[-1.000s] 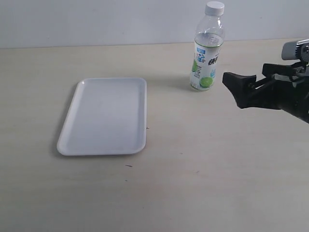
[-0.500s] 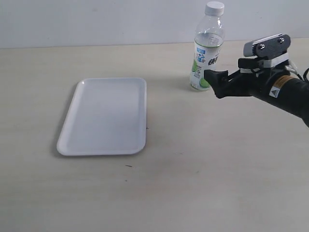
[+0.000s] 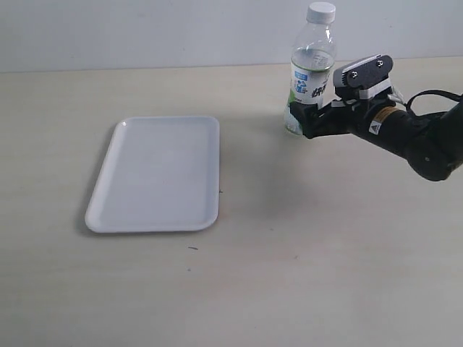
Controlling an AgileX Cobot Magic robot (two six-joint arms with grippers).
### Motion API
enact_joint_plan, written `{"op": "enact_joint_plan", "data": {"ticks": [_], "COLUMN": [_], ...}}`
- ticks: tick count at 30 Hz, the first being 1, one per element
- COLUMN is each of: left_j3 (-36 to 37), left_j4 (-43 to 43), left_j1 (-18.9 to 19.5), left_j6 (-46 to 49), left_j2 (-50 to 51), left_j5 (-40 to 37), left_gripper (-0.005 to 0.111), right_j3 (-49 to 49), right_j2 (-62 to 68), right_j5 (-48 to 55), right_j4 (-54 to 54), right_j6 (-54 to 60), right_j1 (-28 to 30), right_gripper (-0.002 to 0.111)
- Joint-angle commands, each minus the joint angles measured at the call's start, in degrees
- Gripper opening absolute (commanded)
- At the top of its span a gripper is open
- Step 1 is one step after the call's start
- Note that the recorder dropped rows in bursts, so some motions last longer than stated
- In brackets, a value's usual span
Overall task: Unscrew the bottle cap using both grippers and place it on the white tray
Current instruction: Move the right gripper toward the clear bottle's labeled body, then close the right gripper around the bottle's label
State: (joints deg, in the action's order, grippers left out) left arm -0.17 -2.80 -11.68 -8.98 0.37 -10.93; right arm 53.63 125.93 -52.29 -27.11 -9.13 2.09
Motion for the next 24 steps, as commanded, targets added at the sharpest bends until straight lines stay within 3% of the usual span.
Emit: {"op": "enact_joint_plan", "data": {"ticks": [1,17,24], "left_j3": [0.17,0.17,0.17], "left_j4": [0.42,0.42,0.42], "left_j1": [-0.28,-0.28,-0.28], "left_j6": [-0.43,-0.43,-0.43], "left_j2": [-0.37,-0.37,-0.37], "left_j5": [0.27,0.27,0.27], "left_gripper": [0.0,0.0,0.0], "right_j3": [2.8,7.49,10.29], "right_j2": [2.07,9.08,9.08], "right_j5": [-2.32,-11.58,-9.93], "right_j4": [-0.07,-0.31,-3.39], "right_j6": [-0.28,-4.57,-9.27], "right_j1": [-0.13,-0.13,-0.13], "right_gripper": [0.092,0.092,0.092]}}
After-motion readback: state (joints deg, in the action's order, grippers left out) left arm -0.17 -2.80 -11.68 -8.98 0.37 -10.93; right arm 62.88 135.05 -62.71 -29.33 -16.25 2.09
